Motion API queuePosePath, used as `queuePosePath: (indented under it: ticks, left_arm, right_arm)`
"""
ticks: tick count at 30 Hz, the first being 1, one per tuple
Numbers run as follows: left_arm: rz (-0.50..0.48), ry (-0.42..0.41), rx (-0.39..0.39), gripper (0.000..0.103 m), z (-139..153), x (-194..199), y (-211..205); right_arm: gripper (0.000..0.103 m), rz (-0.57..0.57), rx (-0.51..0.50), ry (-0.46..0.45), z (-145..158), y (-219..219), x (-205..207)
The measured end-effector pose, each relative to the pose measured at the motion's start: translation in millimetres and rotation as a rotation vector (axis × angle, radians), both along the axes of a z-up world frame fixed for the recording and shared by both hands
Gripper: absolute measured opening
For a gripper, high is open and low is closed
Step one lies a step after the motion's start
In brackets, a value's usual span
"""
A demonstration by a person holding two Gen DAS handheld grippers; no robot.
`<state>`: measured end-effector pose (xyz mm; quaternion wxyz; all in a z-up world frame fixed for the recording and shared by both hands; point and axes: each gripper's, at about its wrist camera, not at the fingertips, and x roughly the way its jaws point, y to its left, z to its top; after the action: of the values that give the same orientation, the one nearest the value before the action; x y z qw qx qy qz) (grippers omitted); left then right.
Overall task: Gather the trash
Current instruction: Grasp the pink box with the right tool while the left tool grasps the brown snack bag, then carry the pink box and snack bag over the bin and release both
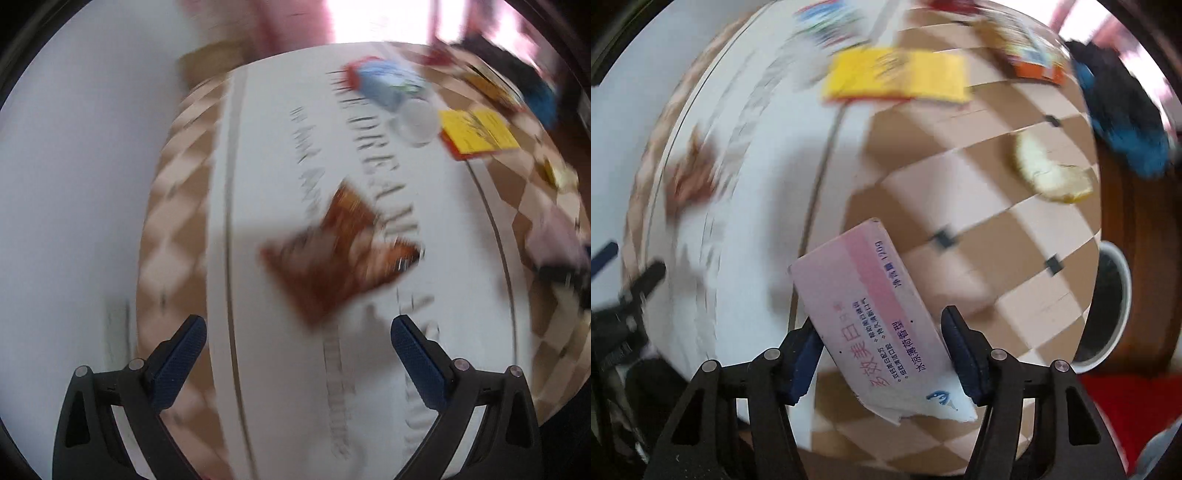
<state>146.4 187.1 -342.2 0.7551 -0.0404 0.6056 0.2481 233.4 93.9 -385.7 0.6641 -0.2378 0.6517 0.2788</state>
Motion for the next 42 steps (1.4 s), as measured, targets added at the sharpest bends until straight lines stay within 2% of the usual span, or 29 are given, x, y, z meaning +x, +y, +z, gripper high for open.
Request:
queuePosePath:
  ticks: [1, 5, 9, 10, 11, 12, 14, 17, 19, 21, 25, 27, 32, 38, 40, 42]
  left_arm:
    - [-0.08, 0.022, 0.004, 0.101, -4, 13, 1]
    - [-0.289, 0.099, 0.01, 0.101, -17, 35, 7]
    - [-0.356, 0.124, -0.05, 0.099, -26, 46, 11]
    - [-0.357, 0.123, -0.058, 0.084, -23, 52, 10]
    - [-0.354, 0.124, -0.08, 0.075, -23, 53, 11]
    - [-0.346, 0.117, -0.1, 0.069, -22, 53, 11]
    - [-0.324, 0.107, -0.134, 0.048, -20, 54, 12]
    - [-0.276, 0.095, -0.14, 0.047, -20, 53, 20]
    - [-0.219, 0.077, -0.158, 0.047, -17, 50, 19]
    - [-0.16, 0.044, -0.189, 0.047, -12, 40, 23]
    - [0.039, -0.025, -0.271, 0.047, -2, 17, 37]
    - [0.106, -0.052, -0.282, 0.047, 5, 8, 37]
    - [0.218, -0.127, -0.23, 0.047, 30, -14, 17]
    - [0.237, -0.205, -0.141, 0.047, 68, -20, -17]
    - [0.233, -0.241, -0.118, 0.047, 87, -20, -29]
    - [0.228, -0.273, -0.104, 0.047, 102, -17, -35]
  right_arm:
    - [0.062, -0.027, 0.001, 0.009, 0, 1, 10]
    - [0.063, -0.071, -0.021, 0.05, -6, 9, 34]
    - [0.067, -0.053, -0.039, 0.077, -6, 16, 42]
    - [0.067, -0.046, -0.047, 0.073, -5, 17, 41]
    - [0.067, -0.042, -0.052, 0.078, -7, 16, 40]
    - [0.067, -0.04, -0.057, 0.082, -8, 19, 38]
    - [0.067, -0.031, -0.063, 0.067, -8, 19, 33]
    - [0.066, -0.015, -0.056, 0.037, -14, 16, 11]
    - [0.055, -0.002, -0.069, -0.002, -14, 13, 1]
    - [0.049, 0.01, -0.072, -0.044, -12, 9, -8]
    - [0.049, -0.018, -0.024, -0.034, -10, 5, -26]
    - [0.049, -0.033, 0.005, -0.043, -7, -1, -32]
    - [0.049, -0.093, 0.105, -0.083, 13, -36, -51]
    - [0.049, -0.127, 0.166, -0.151, 54, -53, -50]
    - [0.049, -0.13, 0.188, -0.178, 68, -55, -29]
    - [0.049, -0.146, 0.225, -0.201, 86, -64, -26]
